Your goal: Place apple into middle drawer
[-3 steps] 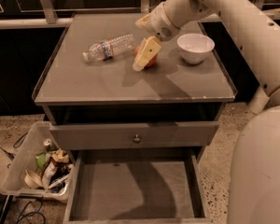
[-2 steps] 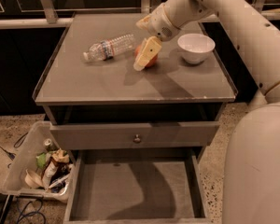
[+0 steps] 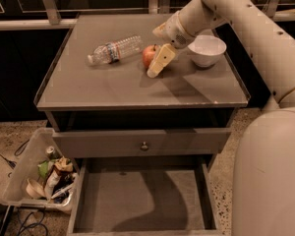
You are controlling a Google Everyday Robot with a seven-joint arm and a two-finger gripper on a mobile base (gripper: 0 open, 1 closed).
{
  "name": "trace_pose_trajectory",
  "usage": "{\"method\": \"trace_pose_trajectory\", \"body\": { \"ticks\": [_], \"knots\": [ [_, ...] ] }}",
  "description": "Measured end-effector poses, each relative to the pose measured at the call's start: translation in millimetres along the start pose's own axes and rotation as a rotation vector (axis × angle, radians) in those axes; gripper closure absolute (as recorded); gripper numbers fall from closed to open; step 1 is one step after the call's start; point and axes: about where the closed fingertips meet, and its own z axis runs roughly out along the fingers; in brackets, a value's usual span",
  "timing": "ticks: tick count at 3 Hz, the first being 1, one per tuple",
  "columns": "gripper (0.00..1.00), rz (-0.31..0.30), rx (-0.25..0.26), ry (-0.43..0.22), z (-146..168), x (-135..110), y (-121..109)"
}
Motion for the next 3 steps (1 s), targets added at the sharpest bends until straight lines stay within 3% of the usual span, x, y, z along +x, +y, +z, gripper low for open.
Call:
{"method": "trace_pose_trajectory", "body": {
  "ticks": [1, 2, 3],
  "knots": [
    [0.00, 0.041, 0.004, 0.005, 19.2, 17.3, -8.3],
    [0.00, 0.041, 0.004, 0.005, 19.2, 17.3, -8.3],
    [0.19, 0.041, 0.004, 0.005, 19.2, 17.3, -8.2]
  ]
}}
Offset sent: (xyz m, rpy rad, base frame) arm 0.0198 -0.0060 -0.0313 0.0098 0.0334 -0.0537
